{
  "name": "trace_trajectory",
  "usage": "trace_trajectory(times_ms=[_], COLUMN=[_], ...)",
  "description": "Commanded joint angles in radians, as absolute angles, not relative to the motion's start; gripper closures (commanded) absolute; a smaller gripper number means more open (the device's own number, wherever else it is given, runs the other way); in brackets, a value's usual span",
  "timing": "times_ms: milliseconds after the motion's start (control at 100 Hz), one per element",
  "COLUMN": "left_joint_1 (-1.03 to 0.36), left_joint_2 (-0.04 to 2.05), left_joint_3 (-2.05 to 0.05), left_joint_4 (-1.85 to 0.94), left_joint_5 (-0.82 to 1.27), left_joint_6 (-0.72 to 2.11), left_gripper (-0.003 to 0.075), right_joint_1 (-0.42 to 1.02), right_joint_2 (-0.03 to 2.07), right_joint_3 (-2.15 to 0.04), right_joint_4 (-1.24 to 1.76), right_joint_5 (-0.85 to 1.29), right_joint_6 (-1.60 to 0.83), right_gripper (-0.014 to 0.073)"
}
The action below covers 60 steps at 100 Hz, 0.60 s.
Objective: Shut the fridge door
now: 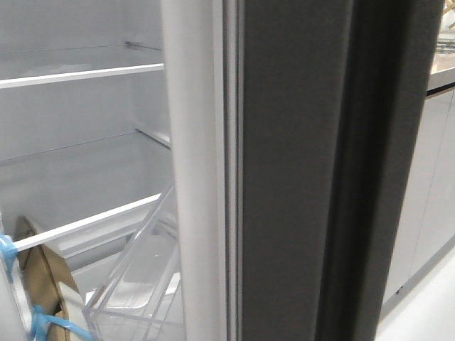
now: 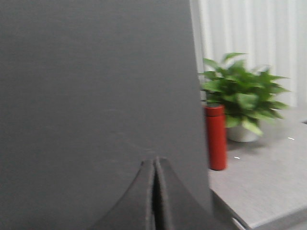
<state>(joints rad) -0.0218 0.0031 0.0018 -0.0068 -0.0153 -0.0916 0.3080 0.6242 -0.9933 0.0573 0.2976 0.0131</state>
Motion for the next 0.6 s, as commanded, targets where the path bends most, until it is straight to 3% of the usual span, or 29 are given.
trace_trajectory(times_ms=[0, 200, 590], left_joint_1=[-0.023, -0.023, -0.023], left_joint_2=[0.022, 0.022, 0.022], left_joint_3=[0.03, 0.03, 0.03], left_joint_4=[-0.008, -0.008, -0.008], left_joint_5=[-0.092, -0.092, -0.092], left_joint_6=[-0.095, -0.095, -0.095], left_gripper=[0.0741, 0.0741, 0.0741], right_joint_1=[0.389, 0.546, 0.705], right_joint_2=[0.644, 0.651, 0.757], right_joint_3=[-1.046, -1.071, -1.181], right_joint_4=[0.048, 0.048, 0.048], right_joint_5=[0.232, 0.223, 0.236], right_joint_6=[-0.039, -0.051, -0.072], right_gripper=[0.067, 0.067, 0.067])
